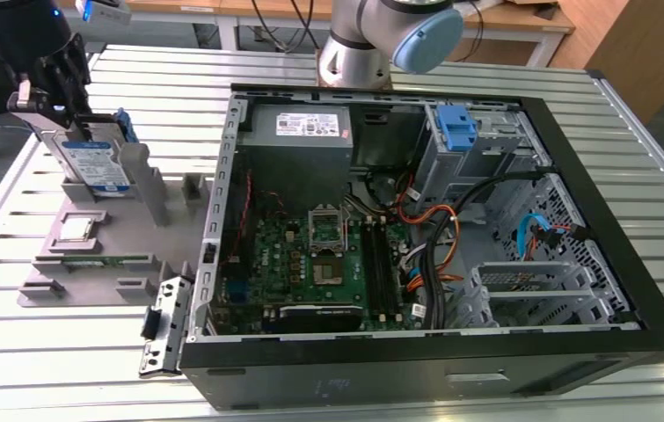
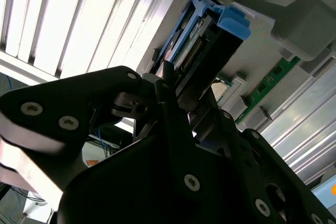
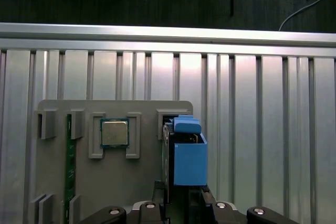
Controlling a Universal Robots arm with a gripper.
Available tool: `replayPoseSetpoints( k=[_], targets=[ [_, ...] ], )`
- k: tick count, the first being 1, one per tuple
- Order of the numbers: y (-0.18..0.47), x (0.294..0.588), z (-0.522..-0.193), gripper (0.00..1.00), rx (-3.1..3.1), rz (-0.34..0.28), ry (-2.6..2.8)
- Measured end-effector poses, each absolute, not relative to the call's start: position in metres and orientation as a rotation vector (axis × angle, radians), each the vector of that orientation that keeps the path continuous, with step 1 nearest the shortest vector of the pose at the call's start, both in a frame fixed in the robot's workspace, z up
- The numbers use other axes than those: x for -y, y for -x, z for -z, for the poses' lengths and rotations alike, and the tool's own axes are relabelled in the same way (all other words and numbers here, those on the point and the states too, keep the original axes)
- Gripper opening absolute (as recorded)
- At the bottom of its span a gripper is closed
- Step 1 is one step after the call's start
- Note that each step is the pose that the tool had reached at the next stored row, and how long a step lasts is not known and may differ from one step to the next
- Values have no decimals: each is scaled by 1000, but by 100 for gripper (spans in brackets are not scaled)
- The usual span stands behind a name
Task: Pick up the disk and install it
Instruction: 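Pick up the disk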
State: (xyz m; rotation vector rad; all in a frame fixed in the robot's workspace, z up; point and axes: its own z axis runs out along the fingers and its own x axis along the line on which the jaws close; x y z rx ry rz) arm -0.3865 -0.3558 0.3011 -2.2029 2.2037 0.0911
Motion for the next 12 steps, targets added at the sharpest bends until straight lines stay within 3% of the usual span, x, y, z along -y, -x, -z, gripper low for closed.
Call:
replayPoseSetpoints(
  k=[12],
  targets=[
    [386,356,-301,35,-2210,-91,2197]
  ],
)
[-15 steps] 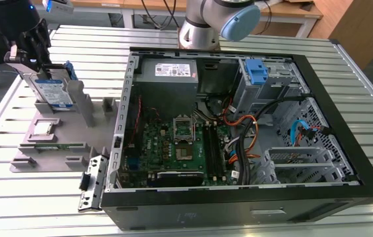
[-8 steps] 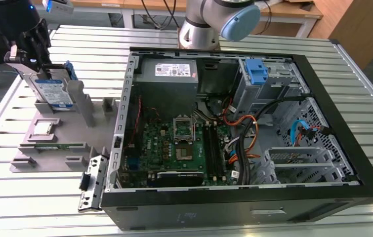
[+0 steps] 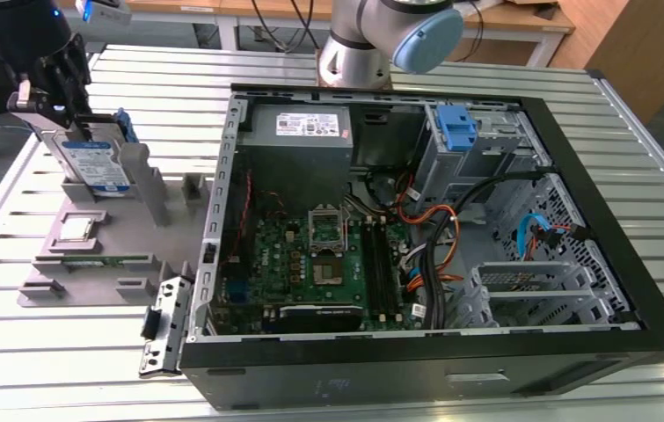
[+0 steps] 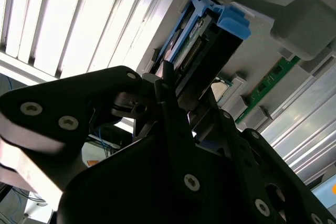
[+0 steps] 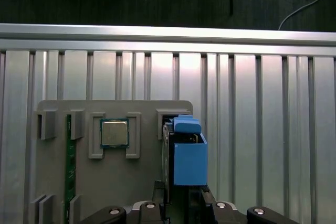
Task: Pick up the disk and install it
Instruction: 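Pick up the disk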
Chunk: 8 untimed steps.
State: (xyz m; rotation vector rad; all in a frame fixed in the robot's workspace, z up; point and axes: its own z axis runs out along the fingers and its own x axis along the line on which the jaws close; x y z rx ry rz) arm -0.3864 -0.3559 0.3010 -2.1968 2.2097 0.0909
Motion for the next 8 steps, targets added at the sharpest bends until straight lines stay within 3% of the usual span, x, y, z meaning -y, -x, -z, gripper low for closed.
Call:
replayPoseSetpoints(
  k=[8],
  targets=[
    [386,356,-301,35,-2225,-91,2180]
  ],
)
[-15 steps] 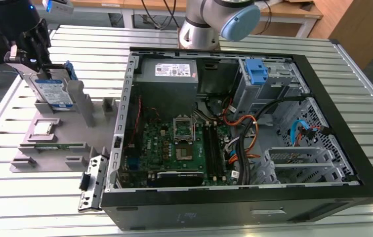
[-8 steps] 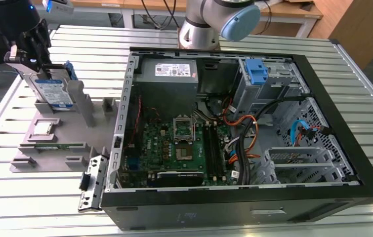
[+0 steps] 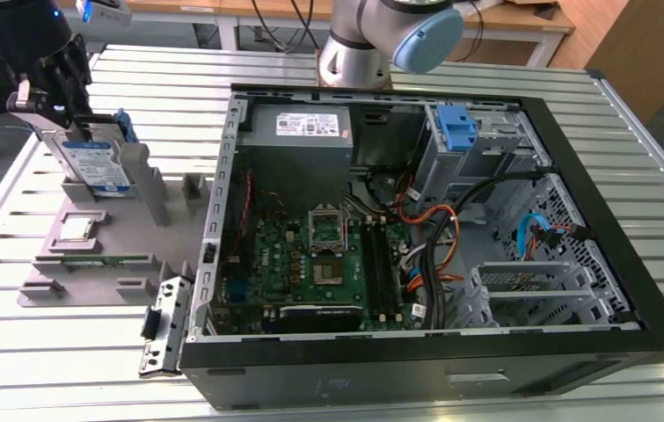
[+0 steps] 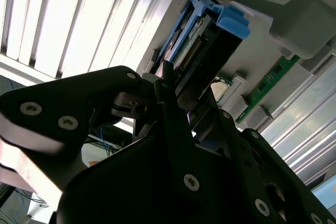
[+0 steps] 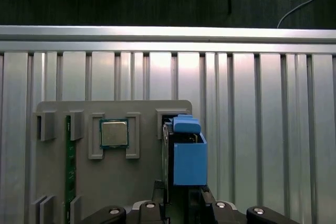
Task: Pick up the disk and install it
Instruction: 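Pick up the disk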
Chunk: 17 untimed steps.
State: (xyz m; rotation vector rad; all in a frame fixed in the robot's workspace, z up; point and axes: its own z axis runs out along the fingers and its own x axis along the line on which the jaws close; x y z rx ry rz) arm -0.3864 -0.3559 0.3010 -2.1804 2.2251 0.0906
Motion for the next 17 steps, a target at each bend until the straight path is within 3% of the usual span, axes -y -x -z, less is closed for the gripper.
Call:
replayPoseSetpoints(
  k=[17],
  targets=[
    [386,356,-304,35,-2225,-91,2181]
  ],
)
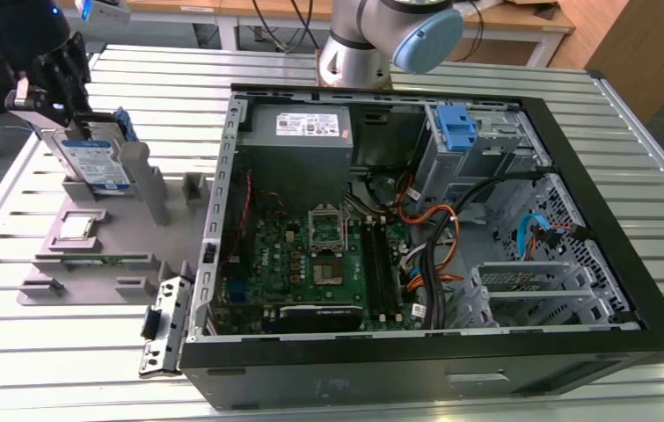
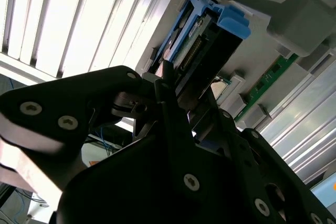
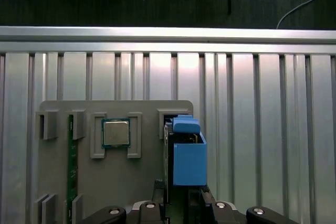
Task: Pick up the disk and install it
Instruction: 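Pick up the disk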
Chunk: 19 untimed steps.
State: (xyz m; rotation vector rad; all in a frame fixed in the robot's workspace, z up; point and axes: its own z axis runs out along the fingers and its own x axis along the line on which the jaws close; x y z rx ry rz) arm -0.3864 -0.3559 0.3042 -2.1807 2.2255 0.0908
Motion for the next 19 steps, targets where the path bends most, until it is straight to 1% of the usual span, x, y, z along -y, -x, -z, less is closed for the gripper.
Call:
replayPoseSetpoints(
  k=[11,19],
  targets=[
    [386,356,-323,35,-2225,-90,2180],
    [386,356,-346,35,-2225,-90,2180]
  ],
)
